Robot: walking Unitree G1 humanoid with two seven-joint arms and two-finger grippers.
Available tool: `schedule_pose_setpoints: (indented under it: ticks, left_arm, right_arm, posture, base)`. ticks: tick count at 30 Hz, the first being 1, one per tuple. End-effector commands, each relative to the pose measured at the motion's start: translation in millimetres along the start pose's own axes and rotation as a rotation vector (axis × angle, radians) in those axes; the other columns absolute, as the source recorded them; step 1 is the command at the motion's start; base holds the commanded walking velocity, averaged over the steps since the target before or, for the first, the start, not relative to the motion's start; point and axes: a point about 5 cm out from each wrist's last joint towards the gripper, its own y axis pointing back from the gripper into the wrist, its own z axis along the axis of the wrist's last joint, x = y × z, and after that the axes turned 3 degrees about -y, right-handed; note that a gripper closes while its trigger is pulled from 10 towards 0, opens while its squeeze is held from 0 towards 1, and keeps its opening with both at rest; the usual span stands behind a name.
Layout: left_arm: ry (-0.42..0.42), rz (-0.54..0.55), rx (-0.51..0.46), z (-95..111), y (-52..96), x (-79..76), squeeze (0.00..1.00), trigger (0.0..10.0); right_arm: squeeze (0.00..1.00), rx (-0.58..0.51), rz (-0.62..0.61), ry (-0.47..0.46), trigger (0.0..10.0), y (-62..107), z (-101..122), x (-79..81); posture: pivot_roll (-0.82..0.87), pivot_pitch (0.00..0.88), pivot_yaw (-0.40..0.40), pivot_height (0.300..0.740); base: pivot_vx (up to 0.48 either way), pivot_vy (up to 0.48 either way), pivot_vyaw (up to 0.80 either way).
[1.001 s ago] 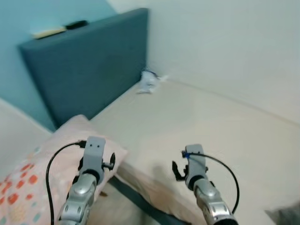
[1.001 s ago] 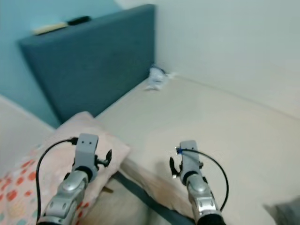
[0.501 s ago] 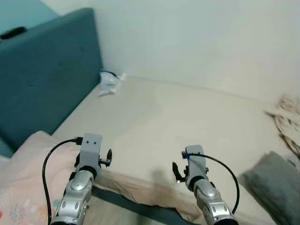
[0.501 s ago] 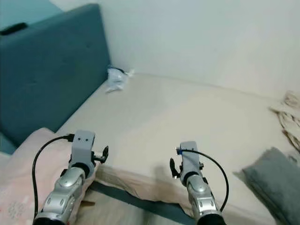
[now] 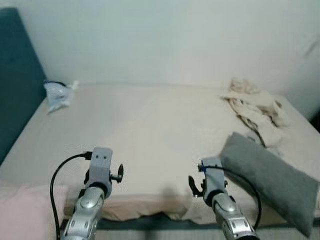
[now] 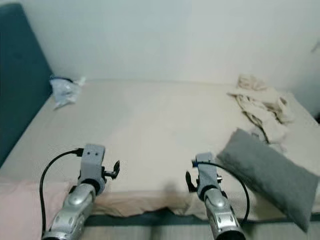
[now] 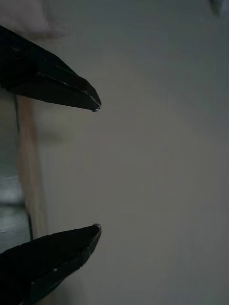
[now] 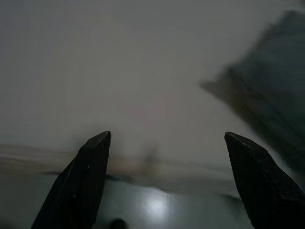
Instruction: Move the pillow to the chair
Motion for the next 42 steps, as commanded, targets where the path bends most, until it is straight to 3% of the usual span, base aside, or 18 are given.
schedule_pose_setpoints:
  ticks: [1, 6, 42]
  left_arm:
    - [0.012, 0.002, 0.011, -4, 2.1, -2.7, 0.00, 10.0]
    - [0.025, 0.026, 0.008, -5, 5.2, -2.6, 0.00, 10.0]
    - [0.051, 0.038, -0.031, 3, 3.6, -1.4, 0.00, 10.0]
  right_arm:
    - [0.00, 0.003, 0.001, 0.012, 10.0, 0.3, 1, -1.5]
    - [0.00, 0.002, 0.028, 0.040, 10.0, -2.4, 6, -1.0]
    - [0.00, -0.010, 0.047, 0.018, 10.0, -6.9, 12, 10.7]
  posture:
    - [-0.01, 0.107, -0.069, 0.740]
    - [0.00, 0.112, -0.096, 0.740]
    - [0.01, 0.113, -0.074, 0.740]
  base:
    - [0.000, 0.000, -0.80]
    - [0.000, 0.000, -0.80]
    - [0.000, 0.000, -0.80]
